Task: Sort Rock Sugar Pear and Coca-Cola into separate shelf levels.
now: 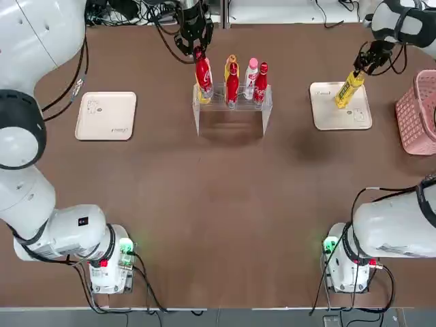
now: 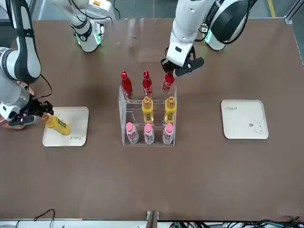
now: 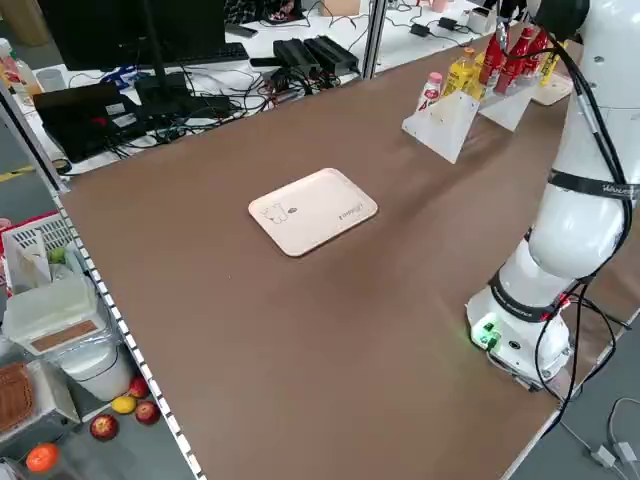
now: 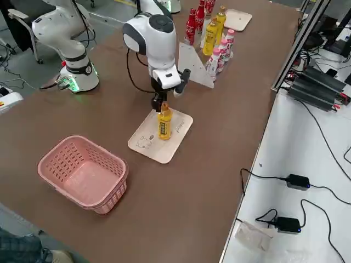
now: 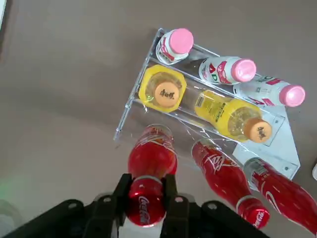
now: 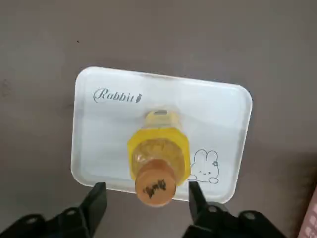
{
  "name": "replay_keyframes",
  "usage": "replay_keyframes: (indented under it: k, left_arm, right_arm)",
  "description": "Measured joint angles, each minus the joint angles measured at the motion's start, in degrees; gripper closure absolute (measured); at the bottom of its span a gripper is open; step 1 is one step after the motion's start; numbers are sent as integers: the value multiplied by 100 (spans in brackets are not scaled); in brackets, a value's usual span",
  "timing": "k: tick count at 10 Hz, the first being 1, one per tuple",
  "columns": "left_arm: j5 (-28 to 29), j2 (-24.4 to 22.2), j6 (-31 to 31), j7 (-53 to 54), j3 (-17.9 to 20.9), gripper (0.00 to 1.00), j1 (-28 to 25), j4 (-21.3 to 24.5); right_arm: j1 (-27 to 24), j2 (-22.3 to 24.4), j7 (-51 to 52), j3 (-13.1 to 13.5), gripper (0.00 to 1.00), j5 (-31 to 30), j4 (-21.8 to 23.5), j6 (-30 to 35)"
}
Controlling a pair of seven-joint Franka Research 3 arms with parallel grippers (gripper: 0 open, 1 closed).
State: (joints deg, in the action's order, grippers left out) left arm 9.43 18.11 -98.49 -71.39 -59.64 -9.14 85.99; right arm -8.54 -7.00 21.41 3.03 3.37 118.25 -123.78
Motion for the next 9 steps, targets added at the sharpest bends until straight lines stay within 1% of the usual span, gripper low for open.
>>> replay_keyframes:
  k: [3, 4, 5, 6, 7, 9]
  left_arm:
    - [208, 81, 10, 0, 23, 68, -7, -2]
    - [309, 156, 10, -17, 23, 68, 9, -2]
    - [435, 242, 13, -90, 21, 68, 64, 11]
    - [545, 313, 20, -219, 19, 68, 164, 33]
    - [622, 367, 20, -327, 18, 68, 236, 58]
    - [646, 409, 20, -361, 21, 68, 252, 65]
  right_arm:
    - [0, -27, 0, 0, 26, 67, -13, -152]
    - [0, -69, 0, 0, 35, 70, -13, -188]
    - [0, -109, 0, 1, 53, 70, -14, -213]
    - [-1, -120, -1, 3, 63, 71, -18, -219]
    - [0, -121, -1, 6, 66, 75, -24, -219]
    - [0, -121, 0, 2, 66, 81, -32, -215]
